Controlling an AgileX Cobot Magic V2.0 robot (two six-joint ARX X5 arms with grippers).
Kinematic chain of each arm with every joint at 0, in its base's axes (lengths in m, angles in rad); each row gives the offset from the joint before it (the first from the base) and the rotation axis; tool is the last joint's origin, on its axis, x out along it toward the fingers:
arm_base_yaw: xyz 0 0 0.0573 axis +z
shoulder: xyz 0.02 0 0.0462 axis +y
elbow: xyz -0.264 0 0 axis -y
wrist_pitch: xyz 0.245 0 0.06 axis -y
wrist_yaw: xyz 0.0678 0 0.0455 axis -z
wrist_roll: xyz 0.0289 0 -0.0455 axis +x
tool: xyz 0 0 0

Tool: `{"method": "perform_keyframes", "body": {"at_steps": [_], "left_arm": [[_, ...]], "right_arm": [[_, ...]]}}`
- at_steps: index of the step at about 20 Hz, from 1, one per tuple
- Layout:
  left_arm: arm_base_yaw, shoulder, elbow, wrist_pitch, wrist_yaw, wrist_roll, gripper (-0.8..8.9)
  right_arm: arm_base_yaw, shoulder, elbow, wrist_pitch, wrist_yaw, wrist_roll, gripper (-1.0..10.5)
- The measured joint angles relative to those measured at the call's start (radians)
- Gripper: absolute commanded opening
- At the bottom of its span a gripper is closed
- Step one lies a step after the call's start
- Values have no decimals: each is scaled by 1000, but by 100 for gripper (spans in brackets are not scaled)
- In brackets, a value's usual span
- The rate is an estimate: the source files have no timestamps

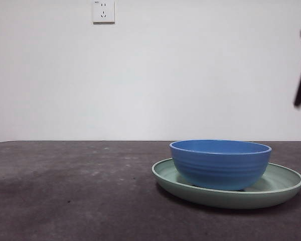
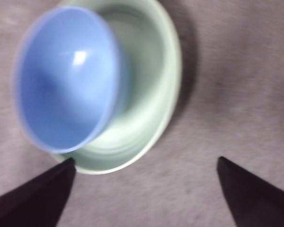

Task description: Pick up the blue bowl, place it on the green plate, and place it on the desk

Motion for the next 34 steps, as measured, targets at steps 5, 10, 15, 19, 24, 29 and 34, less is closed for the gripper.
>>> {"method": "perform_keyframes", "body": {"at_steps": [5,10,15,19,24,29,34], "left_arm": [[0,0,0,2,0,0,675],[0,0,0,2,0,-8,675],[0,0,0,2,0,-23,675],[0,0,0,2,0,-24,675],[0,0,0,2,0,-26,675],[0,0,0,2,0,-26,675],[0,0,0,2,0,-26,675]], "right_arm": [[6,167,0,164,4,0,378],[21,312,0,303,-6,0,365],[68,398,2,378,-25,-2,295],[87,432,5,407,-23,-4,12],[93,437,5,414,-34,6,7],[108,438,104,323,-37,33,7],[227,439,190,333,-45,113,7]]}}
